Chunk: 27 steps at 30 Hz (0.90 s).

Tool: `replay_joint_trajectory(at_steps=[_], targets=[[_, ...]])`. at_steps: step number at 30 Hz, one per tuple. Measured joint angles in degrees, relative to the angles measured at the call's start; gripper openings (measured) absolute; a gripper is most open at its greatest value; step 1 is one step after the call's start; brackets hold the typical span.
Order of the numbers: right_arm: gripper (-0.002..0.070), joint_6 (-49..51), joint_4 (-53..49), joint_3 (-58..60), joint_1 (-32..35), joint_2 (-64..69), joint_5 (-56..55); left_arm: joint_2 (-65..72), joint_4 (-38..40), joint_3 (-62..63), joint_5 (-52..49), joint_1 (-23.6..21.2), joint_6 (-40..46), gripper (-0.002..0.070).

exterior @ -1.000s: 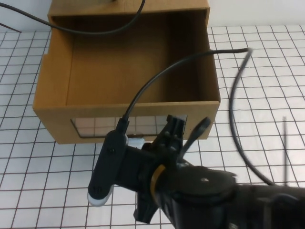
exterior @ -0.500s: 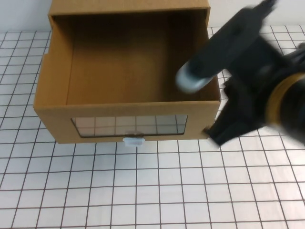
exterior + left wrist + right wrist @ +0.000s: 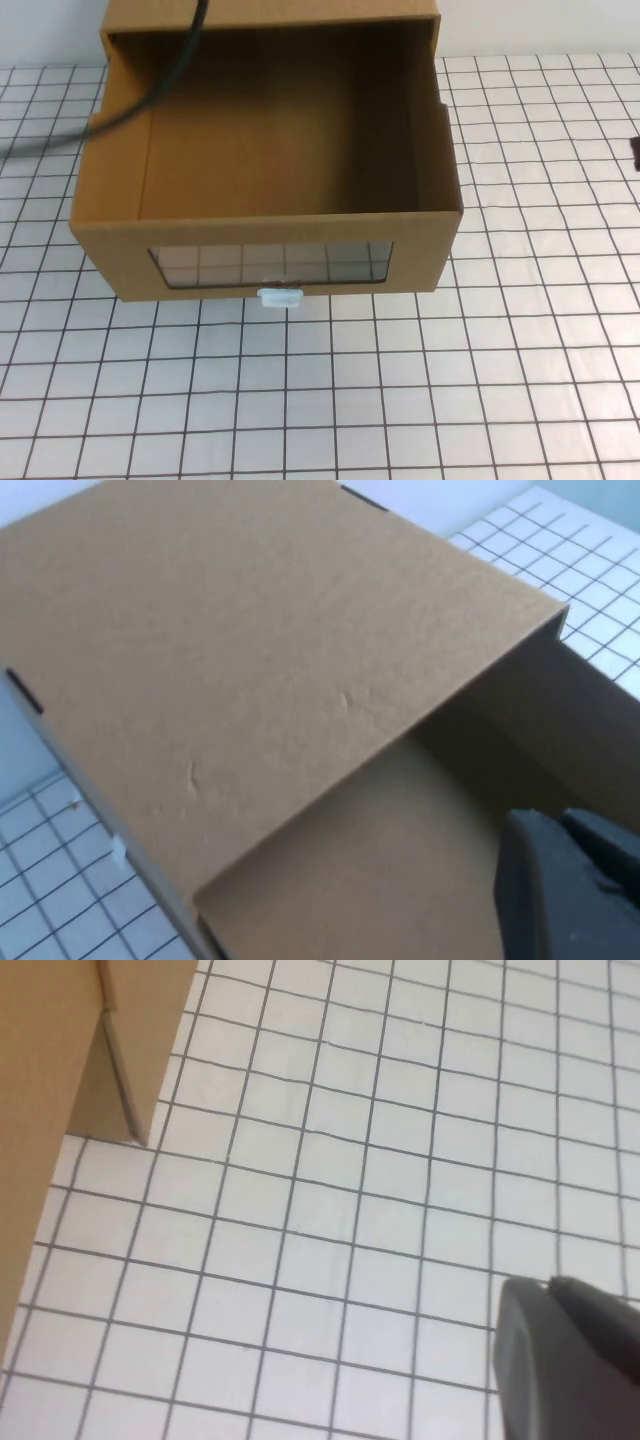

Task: Open the shoe box
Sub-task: 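Pull the top drawer of the cardboard box fully open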

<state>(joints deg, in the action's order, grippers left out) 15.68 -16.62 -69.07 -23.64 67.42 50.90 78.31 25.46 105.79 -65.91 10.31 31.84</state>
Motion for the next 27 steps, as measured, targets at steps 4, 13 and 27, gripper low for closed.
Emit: replay_joint_trajectory(at_steps=[4, 13, 27], targets=[[-0.0013, -3.59, 7.13, 5.67, 5.05, -2.77, -5.23, -11.88, 0.0, -17.79, 10.97, 0.0, 2.37, -0.0002], [-0.0013, -5.67, 15.07, 20.9, 5.96, -14.21, -16.45, -38.05, 0.0, -55.23, 32.78, 0.0, 5.38, -0.0002], [-0.0013, -6.28, 17.05, 44.65, 5.96, -47.05, -25.69, -74.03, 4.68, -88.13, 46.06, 0.0, 8.39, -0.0002]])
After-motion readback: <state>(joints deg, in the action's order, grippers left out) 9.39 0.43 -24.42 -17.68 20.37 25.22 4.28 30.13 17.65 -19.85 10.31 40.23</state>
